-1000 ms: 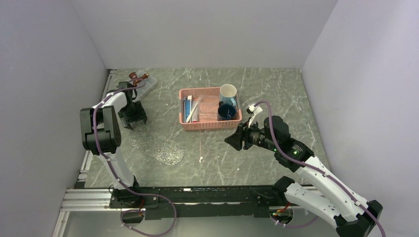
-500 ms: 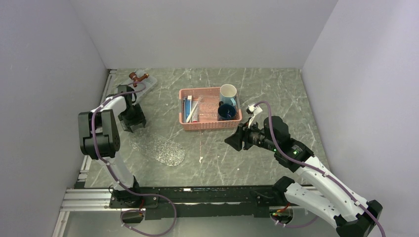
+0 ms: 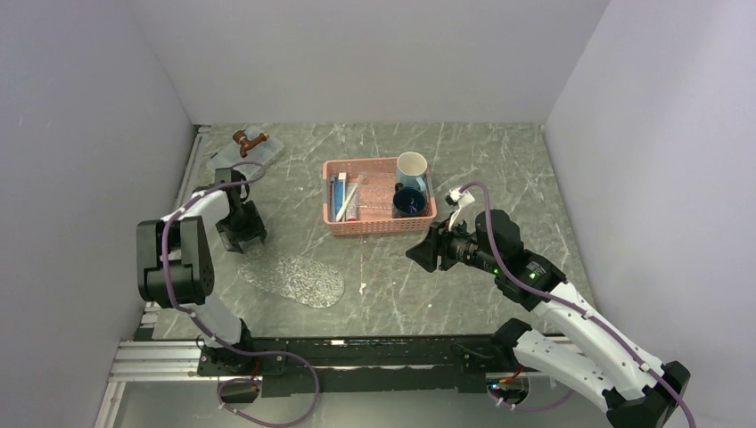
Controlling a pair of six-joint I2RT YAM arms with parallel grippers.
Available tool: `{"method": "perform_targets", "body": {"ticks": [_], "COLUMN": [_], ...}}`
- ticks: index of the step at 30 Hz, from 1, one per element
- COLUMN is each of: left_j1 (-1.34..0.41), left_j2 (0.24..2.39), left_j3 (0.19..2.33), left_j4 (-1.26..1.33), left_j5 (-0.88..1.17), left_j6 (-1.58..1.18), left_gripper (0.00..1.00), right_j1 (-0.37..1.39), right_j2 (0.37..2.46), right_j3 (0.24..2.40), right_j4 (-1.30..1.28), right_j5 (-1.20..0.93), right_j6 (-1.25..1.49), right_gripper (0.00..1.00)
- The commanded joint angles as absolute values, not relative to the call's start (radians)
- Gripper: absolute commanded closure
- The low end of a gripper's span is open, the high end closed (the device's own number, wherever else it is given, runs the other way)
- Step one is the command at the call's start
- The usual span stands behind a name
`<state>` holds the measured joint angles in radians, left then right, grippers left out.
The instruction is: Prepare toiletry sets of a toothbrush and toothpaste on the tray
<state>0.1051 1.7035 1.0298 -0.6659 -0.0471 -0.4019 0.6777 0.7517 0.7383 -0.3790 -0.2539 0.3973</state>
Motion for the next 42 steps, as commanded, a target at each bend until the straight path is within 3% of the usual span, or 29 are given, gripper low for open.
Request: {"method": "perform_targets", "body": {"ticks": [1,27,42], "left_j1": [0.072,-0.236,-0.237], "left_j2": [1.700,1.488,1.259], "left_j3": [0.886,0.736,0.775], "left_j4": [-0.682,-0.557,-0.618], "left_j5": [0.109,0.207,0.097], "left_j6": [-0.489,-0.701,-0.661], "left_gripper": [0.35,0.36,0.24], "right_j1": [0.682,0.703,0.851], "right_j2": [0.749,0.906,0.989], "right_j3": [0.759,0.587,0.414], "right_j4": [-0.393,-0.318,-0.181], "right_j5": [-0.212,-0.261,-0.200], "right_j6": [0.416,0.589,0.838], "right_gripper": [0.49,0.48,0.44]}}
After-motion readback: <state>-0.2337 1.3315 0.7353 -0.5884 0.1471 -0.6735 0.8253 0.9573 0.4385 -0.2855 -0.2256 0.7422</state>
